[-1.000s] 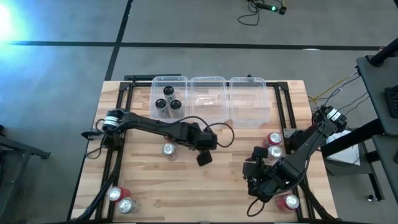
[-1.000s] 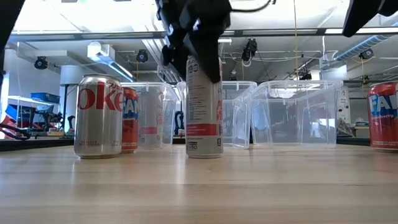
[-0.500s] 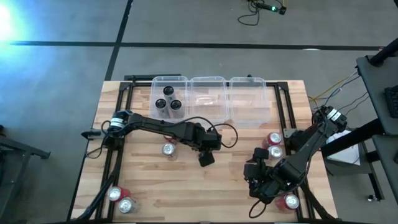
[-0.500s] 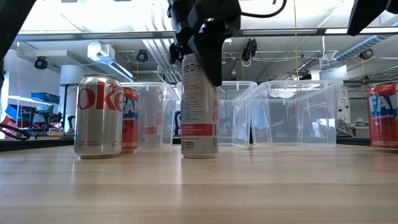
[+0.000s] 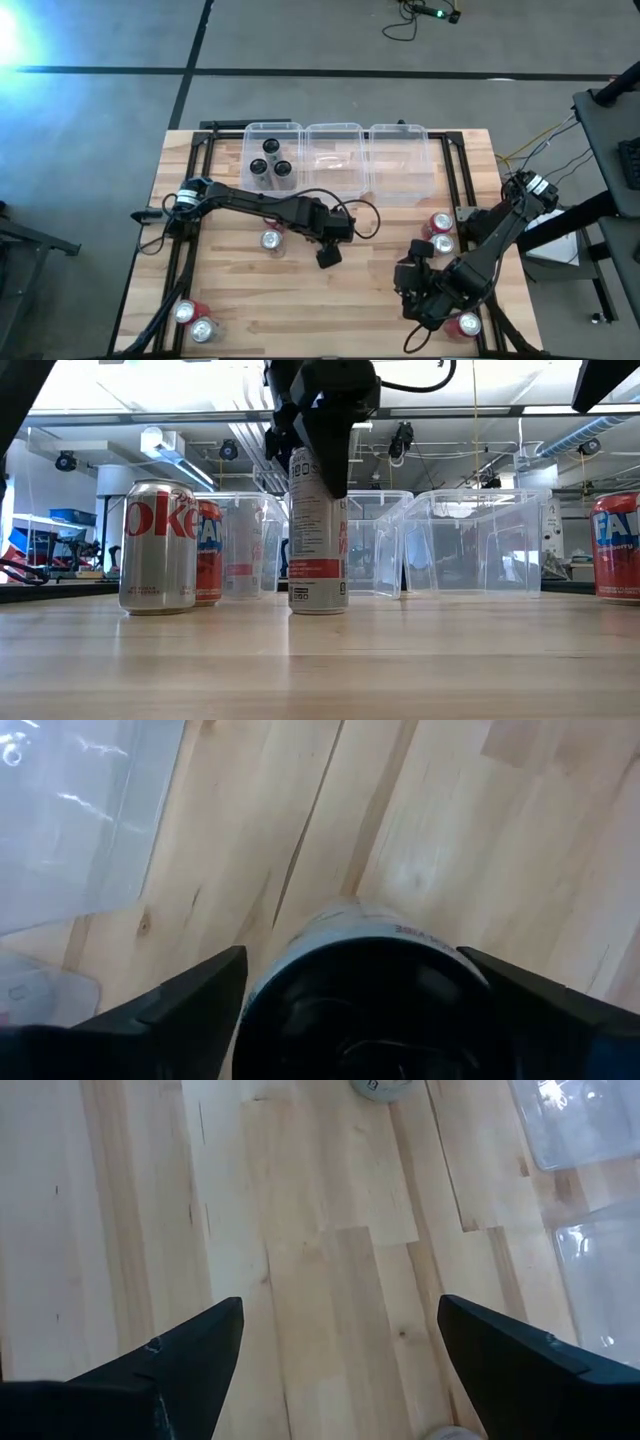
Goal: Sort soda cans
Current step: Put the pink-white soda can into the left transparent bin
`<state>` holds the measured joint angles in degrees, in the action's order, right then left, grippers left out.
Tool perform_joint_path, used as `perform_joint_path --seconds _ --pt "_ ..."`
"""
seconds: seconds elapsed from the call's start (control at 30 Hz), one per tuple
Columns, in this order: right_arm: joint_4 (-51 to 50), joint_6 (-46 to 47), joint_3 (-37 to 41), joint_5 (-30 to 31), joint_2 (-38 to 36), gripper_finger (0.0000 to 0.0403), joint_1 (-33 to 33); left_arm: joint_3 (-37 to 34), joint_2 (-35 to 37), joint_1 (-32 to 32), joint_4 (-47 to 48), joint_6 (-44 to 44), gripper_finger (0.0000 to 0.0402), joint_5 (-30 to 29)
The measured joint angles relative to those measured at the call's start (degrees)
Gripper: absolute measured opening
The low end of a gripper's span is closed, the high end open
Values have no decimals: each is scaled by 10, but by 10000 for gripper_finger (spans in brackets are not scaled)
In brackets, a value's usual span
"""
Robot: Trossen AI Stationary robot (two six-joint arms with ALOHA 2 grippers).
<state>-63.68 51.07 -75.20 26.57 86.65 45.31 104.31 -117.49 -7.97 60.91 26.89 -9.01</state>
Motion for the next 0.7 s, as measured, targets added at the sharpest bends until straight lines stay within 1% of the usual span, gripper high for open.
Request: perform_joint_path --seconds 0.07,0.13,0.27,0.37,0.47,0.53,0.63,0.7 --pt "0 0 0 0 0 332 0 0 0 0 -1 -3 324 0" --pt "0 0 0 0 0 331 -1 0 0 0 0 -2 301 3" --pt "0 -1 0 0 0 323 0 0 2 3 3 5 231 20" --pt "-2 -9 -5 3 0 315 -1 14 3 4 28 2 230 9" --pt "-2 -11 -11 5 0 307 -1 51 9 5 43 -13 230 4" --pt "-2 -11 -13 5 0 301 0 92 14 6 73 -23 230 4" --pt "-2 -11 -13 5 0 293 0 174 15 6 145 -42 230 1" --pt "-2 -11 -13 5 0 289 0 235 15 6 180 -52 230 -17"
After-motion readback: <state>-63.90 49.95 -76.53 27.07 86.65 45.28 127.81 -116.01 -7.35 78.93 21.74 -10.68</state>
